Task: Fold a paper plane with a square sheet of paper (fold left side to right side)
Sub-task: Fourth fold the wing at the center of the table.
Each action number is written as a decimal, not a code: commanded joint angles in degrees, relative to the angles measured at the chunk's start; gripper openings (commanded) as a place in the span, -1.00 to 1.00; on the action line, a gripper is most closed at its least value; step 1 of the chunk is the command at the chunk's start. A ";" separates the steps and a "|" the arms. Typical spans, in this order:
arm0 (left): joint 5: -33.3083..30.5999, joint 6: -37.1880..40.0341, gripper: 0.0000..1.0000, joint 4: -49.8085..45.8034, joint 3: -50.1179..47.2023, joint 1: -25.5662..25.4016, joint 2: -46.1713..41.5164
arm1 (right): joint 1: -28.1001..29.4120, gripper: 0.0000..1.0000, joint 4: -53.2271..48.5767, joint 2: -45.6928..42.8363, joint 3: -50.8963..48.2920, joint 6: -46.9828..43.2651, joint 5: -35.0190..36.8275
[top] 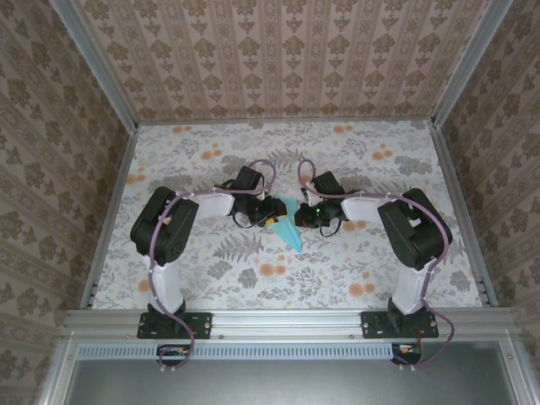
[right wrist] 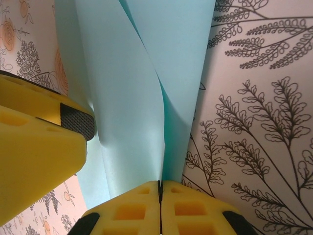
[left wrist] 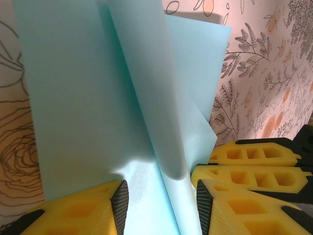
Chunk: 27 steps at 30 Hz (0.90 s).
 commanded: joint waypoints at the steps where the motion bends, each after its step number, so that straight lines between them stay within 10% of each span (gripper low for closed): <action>1: -1.33 2.28 -0.09 -3.55 1.31 -0.10 -1.10 | 0.85 -0.85 -2.98 1.30 -0.07 -0.97 1.01; 27: 1.73 4.97 -0.61 -7.29 11.54 -1.82 5.66 | 1.56 -0.85 -5.46 1.18 0.43 -2.06 2.86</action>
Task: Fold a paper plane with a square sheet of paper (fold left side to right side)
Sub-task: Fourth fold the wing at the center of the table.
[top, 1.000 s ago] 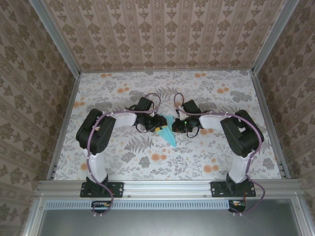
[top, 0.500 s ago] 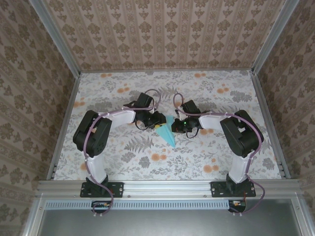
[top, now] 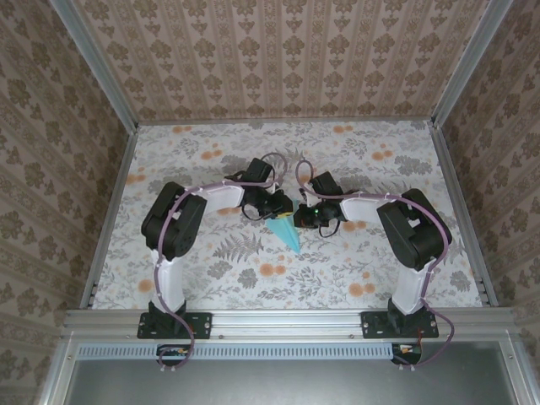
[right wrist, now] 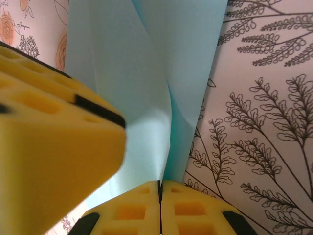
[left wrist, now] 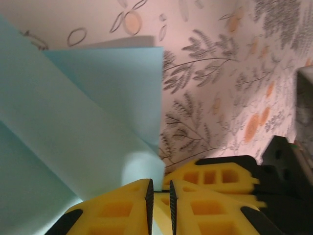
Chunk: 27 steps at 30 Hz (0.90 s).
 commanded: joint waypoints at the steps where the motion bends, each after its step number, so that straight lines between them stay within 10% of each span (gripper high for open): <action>1: -0.01 1.46 -0.61 -1.69 1.49 0.08 0.69 | 0.75 -0.85 -4.84 1.19 0.15 -1.44 2.07; 27: -3.76 2.11 -0.62 -2.91 -4.62 1.14 1.32 | 0.36 -0.61 -4.75 -2.99 1.83 -0.75 -0.20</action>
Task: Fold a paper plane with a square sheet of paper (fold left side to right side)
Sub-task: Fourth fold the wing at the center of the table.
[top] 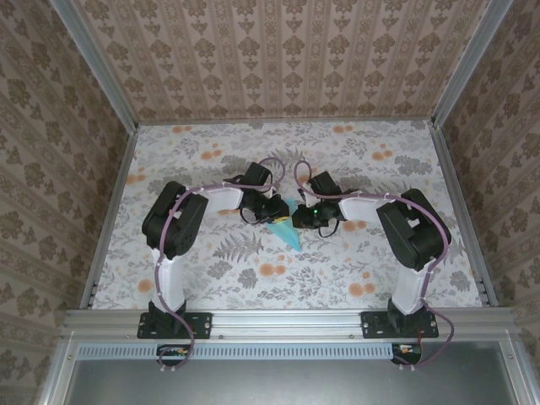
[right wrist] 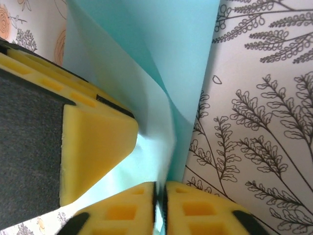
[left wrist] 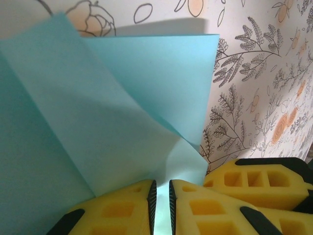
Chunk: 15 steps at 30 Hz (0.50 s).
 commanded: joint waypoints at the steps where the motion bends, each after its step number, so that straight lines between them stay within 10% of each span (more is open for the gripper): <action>1: -2.47 1.45 -0.63 -3.32 -2.19 0.46 0.89 | -0.15 -0.57 -3.50 -4.04 1.01 0.05 -0.76; 7: -2.42 1.46 -0.63 -2.98 -2.39 0.46 1.02 | -0.46 -0.33 -6.76 -10.51 0.03 0.10 -1.90; 15: -2.43 1.45 -0.63 -2.85 -2.46 0.37 0.89 | 0.14 -0.52 2.56 -11.15 -5.95 8.32 -14.46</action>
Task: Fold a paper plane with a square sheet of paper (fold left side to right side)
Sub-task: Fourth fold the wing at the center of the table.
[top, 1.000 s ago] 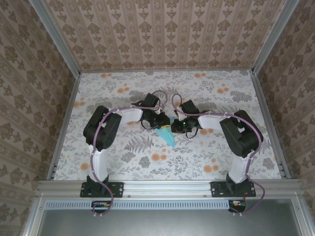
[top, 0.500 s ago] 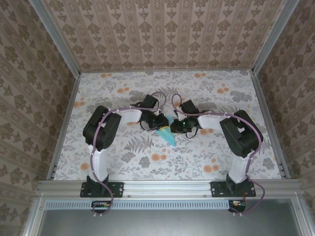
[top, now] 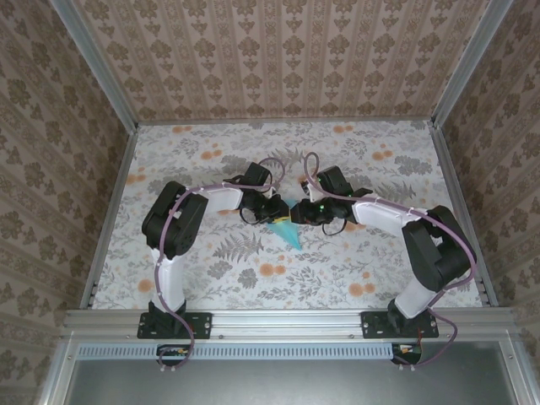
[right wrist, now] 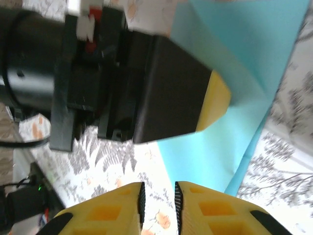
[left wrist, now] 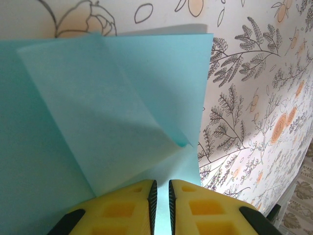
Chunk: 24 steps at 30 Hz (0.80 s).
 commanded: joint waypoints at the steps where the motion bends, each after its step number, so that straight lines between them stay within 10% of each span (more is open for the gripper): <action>1: -2.77 1.41 -0.63 -3.21 -2.22 0.26 1.00 | 0.35 -0.53 4.21 0.93 -2.99 5.00 -7.00; 24: -3.14 1.58 -0.63 -3.38 -2.16 0.26 0.95 | 3.15 -0.56 1.46 7.57 -4.89 3.24 -6.38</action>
